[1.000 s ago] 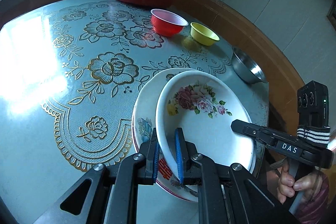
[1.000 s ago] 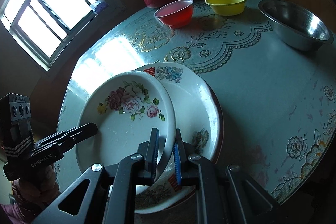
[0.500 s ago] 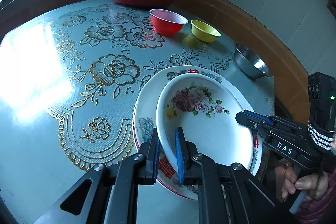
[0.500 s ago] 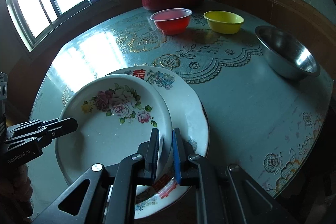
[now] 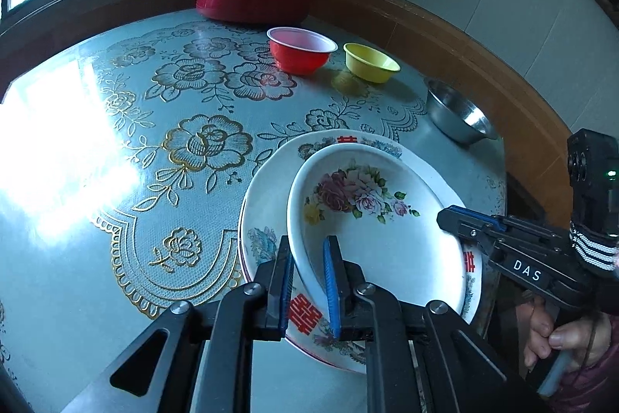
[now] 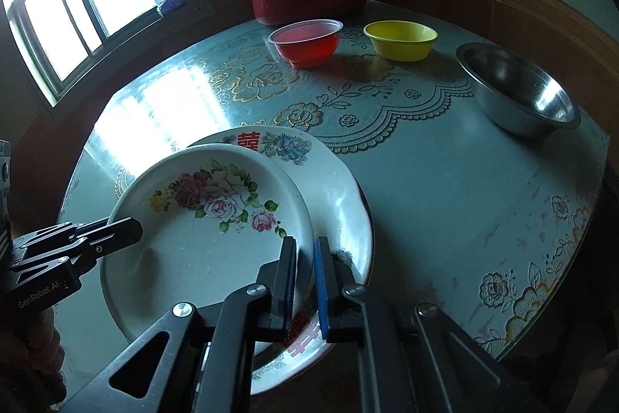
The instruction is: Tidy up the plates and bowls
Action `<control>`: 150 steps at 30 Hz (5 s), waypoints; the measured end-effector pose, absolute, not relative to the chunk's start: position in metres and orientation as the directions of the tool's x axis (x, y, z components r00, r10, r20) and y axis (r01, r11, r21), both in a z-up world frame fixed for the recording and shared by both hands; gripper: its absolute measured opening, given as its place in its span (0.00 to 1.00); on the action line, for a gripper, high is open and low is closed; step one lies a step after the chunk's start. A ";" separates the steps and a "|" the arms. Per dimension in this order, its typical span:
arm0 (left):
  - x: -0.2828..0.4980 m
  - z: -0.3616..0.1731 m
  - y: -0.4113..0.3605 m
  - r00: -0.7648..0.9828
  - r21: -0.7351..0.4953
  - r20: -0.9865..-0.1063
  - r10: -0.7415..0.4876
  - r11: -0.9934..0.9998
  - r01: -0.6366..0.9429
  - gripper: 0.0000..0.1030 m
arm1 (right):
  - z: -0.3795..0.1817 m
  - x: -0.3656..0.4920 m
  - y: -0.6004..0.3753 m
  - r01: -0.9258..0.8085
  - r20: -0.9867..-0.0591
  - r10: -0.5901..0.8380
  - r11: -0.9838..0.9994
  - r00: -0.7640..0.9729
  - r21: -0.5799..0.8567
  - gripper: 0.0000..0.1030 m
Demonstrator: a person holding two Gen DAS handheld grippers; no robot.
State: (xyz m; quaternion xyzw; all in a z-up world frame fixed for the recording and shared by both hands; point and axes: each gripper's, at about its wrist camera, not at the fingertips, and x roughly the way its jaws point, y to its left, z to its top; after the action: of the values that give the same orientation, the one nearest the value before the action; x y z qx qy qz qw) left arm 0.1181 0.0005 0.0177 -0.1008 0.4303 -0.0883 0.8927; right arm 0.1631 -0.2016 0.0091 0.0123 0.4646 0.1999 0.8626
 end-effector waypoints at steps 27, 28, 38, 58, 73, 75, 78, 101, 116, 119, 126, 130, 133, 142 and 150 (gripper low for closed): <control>0.113 0.018 0.007 0.603 -0.212 -0.769 -0.215 0.974 0.077 0.16 | 0.026 0.134 -0.212 -0.296 -0.761 0.391 0.916 0.518 0.270 0.11; 0.112 0.016 0.010 0.602 -0.219 -0.770 -0.213 0.974 0.064 0.16 | 0.025 0.137 -0.213 -0.283 -0.765 0.378 0.923 0.521 0.263 0.11; 0.093 0.004 0.038 0.624 -0.335 -0.747 -0.231 0.941 -0.053 0.25 | 0.019 0.137 -0.220 -0.234 -0.757 0.386 0.922 0.527 0.307 0.15; 0.093 -0.002 0.051 0.622 -0.364 -0.744 -0.246 0.929 -0.068 0.31 | 0.002 0.137 -0.248 -0.056 -0.758 0.356 0.919 0.546 0.391 0.10; 0.090 0.001 0.044 0.622 -0.364 -0.739 -0.260 0.931 -0.043 0.35 | 0.004 0.134 -0.242 -0.085 -0.762 0.341 0.931 0.550 0.355 0.11; 0.090 0.002 0.041 0.621 -0.351 -0.741 -0.254 0.935 -0.037 0.35 | 0.004 0.134 -0.241 -0.094 -0.763 0.340 0.933 0.550 0.348 0.12; 0.088 0.003 0.036 0.624 -0.321 -0.746 -0.234 0.947 -0.029 0.35 | 0.005 0.132 -0.237 -0.110 -0.770 0.331 0.939 0.546 0.326 0.15; 0.036 0.011 0.012 0.649 -0.176 -0.741 -0.173 0.983 0.061 0.37 | 0.015 0.058 -0.214 -0.116 -0.783 0.241 0.970 0.574 0.214 0.20; 0.039 0.042 -0.074 0.691 -0.155 -0.697 -0.189 0.982 0.112 0.37 | 0.016 0.071 -0.279 -0.139 -0.759 0.312 0.948 0.571 0.285 0.21; 0.047 0.040 -0.111 0.671 -0.166 -0.708 -0.219 0.976 0.143 0.37 | 0.012 0.076 -0.314 -0.117 -0.762 0.308 0.948 0.570 0.296 0.21; 0.068 0.029 -0.187 0.615 -0.192 -0.743 -0.262 0.965 0.180 0.37 | -0.001 0.088 -0.388 -0.068 -0.780 0.303 0.945 0.548 0.319 0.21; 0.074 0.027 -0.221 0.596 -0.170 -0.760 -0.260 0.964 0.204 0.37 | -0.008 0.089 -0.413 -0.072 -0.785 0.301 0.947 0.542 0.313 0.21; 0.079 0.021 -0.237 0.565 -0.153 -0.783 -0.261 0.961 0.231 0.37 | -0.020 0.093 -0.427 -0.045 -0.794 0.314 0.939 0.521 0.342 0.21; 0.120 0.011 -0.256 0.516 -0.162 -0.801 -0.304 0.939 0.302 0.37 | -0.027 0.118 -0.442 0.033 -0.806 0.283 0.936 0.520 0.350 0.21; 0.157 0.020 -0.233 0.569 -0.191 -0.751 -0.335 0.935 0.299 0.41 | -0.004 0.168 -0.439 0.044 -0.769 0.289 0.924 0.570 0.380 0.30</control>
State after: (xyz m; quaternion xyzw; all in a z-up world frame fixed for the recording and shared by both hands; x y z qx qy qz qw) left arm 0.1570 -0.2325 0.0197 -0.0213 0.4285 -0.1791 0.8854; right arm 0.1682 -0.4392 -0.0043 0.1816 0.4582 0.0705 0.8672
